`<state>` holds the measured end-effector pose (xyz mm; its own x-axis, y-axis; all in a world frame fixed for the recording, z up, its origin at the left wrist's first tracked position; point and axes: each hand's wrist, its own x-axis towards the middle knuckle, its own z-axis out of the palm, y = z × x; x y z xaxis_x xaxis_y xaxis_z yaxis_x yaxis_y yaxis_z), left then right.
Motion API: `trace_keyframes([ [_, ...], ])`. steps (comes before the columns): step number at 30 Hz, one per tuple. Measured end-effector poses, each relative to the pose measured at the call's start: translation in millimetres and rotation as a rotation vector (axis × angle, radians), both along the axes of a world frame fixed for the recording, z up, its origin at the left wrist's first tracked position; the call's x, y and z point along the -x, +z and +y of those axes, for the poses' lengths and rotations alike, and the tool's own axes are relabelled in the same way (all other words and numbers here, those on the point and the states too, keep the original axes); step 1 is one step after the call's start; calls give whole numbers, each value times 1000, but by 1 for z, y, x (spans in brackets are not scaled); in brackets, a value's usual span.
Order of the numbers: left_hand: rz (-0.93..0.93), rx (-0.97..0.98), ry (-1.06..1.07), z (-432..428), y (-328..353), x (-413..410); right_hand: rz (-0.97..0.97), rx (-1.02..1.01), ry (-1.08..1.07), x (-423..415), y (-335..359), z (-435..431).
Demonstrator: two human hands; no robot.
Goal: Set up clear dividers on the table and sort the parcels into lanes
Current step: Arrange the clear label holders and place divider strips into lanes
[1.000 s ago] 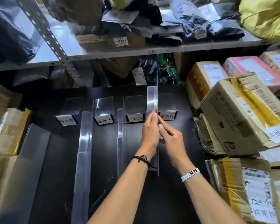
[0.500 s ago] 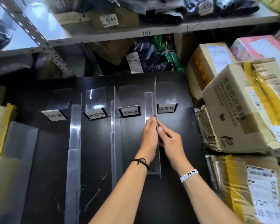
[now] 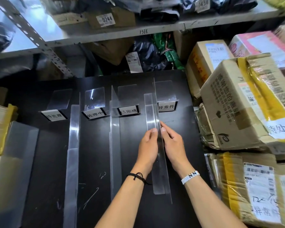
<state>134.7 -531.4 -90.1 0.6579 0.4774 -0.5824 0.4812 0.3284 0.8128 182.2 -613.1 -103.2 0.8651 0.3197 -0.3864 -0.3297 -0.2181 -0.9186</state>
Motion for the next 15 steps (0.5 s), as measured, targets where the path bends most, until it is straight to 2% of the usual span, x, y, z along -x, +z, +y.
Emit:
trace_keyframes([
  [3,39,-157,-53,15,-3,-15,12,-9,21,-3,0,1],
  [7,38,-114,-120,16,-6,-30,4,-10,25,-7,-1,3],
  [15,70,-133,-167,-18,-12,25,7,-7,12,-4,-1,-2],
])
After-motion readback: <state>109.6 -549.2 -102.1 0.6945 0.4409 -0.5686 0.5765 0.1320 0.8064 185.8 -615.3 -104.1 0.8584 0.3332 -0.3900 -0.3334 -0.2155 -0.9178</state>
